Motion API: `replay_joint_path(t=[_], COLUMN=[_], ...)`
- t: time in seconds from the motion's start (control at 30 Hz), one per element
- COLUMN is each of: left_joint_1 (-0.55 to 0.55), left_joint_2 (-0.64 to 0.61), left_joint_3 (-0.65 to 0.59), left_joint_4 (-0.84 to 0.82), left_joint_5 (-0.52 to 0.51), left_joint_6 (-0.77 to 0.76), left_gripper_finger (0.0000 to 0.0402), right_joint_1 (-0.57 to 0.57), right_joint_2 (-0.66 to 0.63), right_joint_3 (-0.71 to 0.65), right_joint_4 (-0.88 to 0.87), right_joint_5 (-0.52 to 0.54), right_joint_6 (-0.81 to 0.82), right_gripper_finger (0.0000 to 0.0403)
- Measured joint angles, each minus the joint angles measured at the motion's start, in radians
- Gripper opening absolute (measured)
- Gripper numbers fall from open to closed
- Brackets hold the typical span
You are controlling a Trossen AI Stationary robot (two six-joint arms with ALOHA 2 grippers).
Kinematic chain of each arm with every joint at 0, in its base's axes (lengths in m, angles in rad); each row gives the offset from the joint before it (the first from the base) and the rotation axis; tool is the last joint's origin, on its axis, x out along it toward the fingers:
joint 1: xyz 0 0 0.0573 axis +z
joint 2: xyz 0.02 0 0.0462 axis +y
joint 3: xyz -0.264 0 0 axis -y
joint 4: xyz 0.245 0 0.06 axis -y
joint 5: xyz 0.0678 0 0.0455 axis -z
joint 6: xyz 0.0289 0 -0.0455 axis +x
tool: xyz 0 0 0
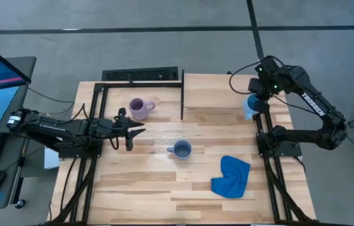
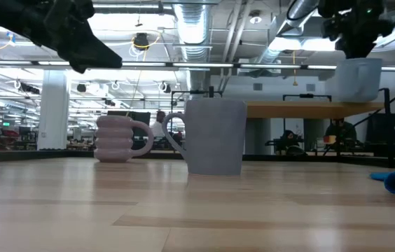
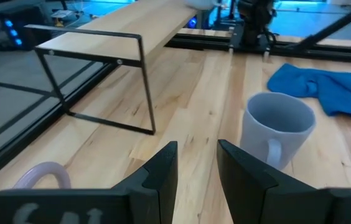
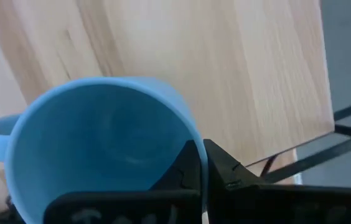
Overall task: Stack small to large cups/mugs on shelf
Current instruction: Put the light blue mug on the shelf
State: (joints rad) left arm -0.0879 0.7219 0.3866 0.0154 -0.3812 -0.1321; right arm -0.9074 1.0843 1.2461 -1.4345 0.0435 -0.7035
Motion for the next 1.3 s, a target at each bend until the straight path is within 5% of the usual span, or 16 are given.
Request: replay_joint_path(t=[0.53,1.3], left_joint_1=[0.0,0.0], left_joint_2=[0.0,0.0], left_joint_3=[0.0,0.0], left_joint_4=[0.002,-0.002], left_joint_5=[-0.09,-0.097], left_joint_6=[-0.045,-0.063], left_gripper_finger=[0.0103,0.0103], right_joint_1=[0.15,0.101], right_joint_2=[0.004,0.222], right_joint_3=[0.0,0.193], right_joint_4=[0.046,0.012], right_joint_5=[0.151,-0.073], right_joint_6=[-0.13,-0.186], right_gripper_finger=[0.001,0.001])
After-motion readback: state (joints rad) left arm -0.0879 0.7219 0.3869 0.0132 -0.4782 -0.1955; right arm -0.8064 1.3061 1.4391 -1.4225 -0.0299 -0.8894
